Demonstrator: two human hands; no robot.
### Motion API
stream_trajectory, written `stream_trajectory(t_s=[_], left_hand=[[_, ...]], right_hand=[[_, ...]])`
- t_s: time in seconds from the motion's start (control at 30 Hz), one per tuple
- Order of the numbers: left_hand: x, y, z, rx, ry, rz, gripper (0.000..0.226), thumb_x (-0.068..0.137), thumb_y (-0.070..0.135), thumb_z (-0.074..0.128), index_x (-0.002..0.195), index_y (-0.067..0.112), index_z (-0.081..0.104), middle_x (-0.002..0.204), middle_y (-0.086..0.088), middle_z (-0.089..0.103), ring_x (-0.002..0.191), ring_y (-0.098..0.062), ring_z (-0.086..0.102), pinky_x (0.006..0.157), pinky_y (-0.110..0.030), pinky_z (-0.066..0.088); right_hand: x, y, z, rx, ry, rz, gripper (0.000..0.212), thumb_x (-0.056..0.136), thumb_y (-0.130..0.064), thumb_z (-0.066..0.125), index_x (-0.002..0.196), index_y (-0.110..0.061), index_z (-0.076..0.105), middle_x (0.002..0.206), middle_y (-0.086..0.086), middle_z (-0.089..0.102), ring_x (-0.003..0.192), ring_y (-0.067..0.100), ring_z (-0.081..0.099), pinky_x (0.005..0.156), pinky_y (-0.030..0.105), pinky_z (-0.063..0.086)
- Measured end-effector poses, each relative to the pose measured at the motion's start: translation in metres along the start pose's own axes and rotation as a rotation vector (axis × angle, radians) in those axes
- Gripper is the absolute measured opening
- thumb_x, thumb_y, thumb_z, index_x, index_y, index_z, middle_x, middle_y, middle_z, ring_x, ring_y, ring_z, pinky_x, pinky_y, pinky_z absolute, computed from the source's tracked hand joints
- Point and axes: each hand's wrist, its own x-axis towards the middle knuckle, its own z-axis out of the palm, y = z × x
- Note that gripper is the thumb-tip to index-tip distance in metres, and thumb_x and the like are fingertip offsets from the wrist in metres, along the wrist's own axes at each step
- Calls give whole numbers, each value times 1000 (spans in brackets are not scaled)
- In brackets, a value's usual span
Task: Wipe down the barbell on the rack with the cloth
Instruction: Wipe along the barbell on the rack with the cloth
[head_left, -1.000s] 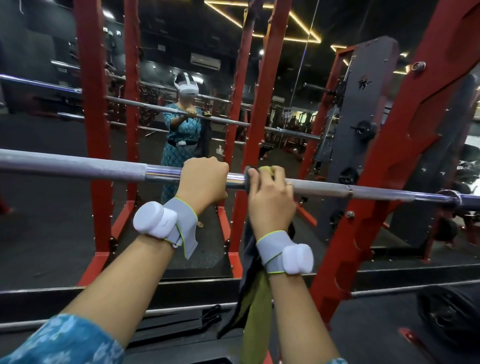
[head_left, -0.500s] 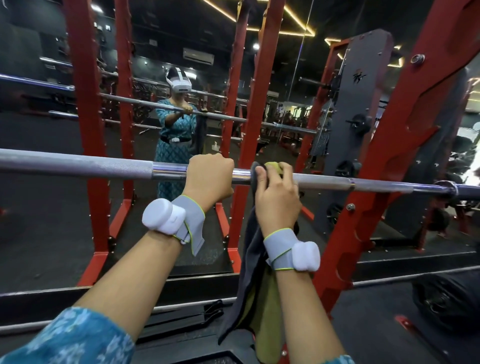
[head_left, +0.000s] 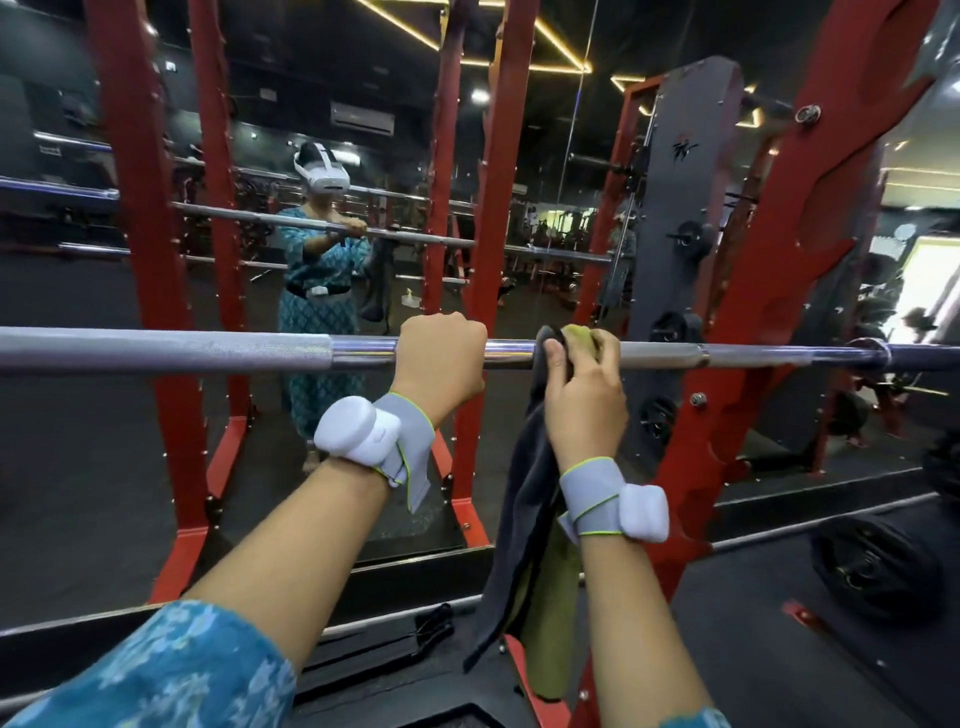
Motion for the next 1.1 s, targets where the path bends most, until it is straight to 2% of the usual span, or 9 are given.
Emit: stream_trajectory(t_s=[0.17,0.27,0.33,0.5,0.63,0.8,0.97,1.03,1.1], left_hand=[[-1,-2,1,-15,55,26,15,89,20,47,97,15,60,97,-6,64,89,-28,63,63,-29,34],[-2,-1,0,-6,45,27,15,86,20,51,97,14,58,97,-6,64,89,-29,63,63,-29,34],[-2,-1,-1,2,19,22,16,84,21,55,98,14,57,97,-6,63,88,-28,62,63,-29,34],[-2,1,-2,52,-7,-34,21,84,25,58,101,14,58,99,-6,63,89,-28,61,64,-29,33],[-1,8,-4,77,-46,-97,20,82,24,59,100,15,59,100,-6,64,92,-29,62,64,-30,34],[-1,11,-8,88,-70,-133,24,86,25,52,107,14,57,106,-9,63,99,-29,60,69,-32,40],[0,12,-2,67,-52,-145,22,88,28,46,103,16,57,104,-7,64,99,-28,60,70,-32,38],[-1,9,-5,11,1,-154,27,83,35,37,91,18,56,99,-6,65,96,-30,61,73,-32,37],[-7,17,-9,-30,9,-173,31,74,37,24,78,20,50,92,-8,67,92,-31,62,72,-33,36]], right_hand=[[-22,-23,8,127,-90,-214,34,95,-35,52,121,-16,64,130,4,50,110,25,55,83,32,46],[-13,-13,0,217,-124,-168,29,94,-30,57,118,-18,66,128,1,50,111,14,51,83,13,32],[-4,2,-5,201,-64,-84,27,94,-28,58,116,-16,67,127,2,51,110,14,51,80,9,28],[10,28,-9,142,4,42,30,96,-30,53,118,-14,64,132,3,47,111,25,54,86,31,42],[3,16,-1,108,-10,-109,30,96,-28,53,117,-10,66,130,9,51,102,34,58,77,39,50],[-10,-11,9,134,-100,-337,31,90,-29,54,111,-11,68,123,12,56,92,36,62,63,38,52],[-3,-11,8,313,-316,-313,32,96,-30,53,122,-15,64,136,8,44,110,31,53,85,40,46],[0,-10,7,444,-306,-309,29,95,-25,56,116,-10,68,129,11,48,105,29,55,87,33,42],[1,-7,2,605,-303,-303,25,94,-18,57,106,-1,70,117,16,55,100,29,57,85,16,36]])
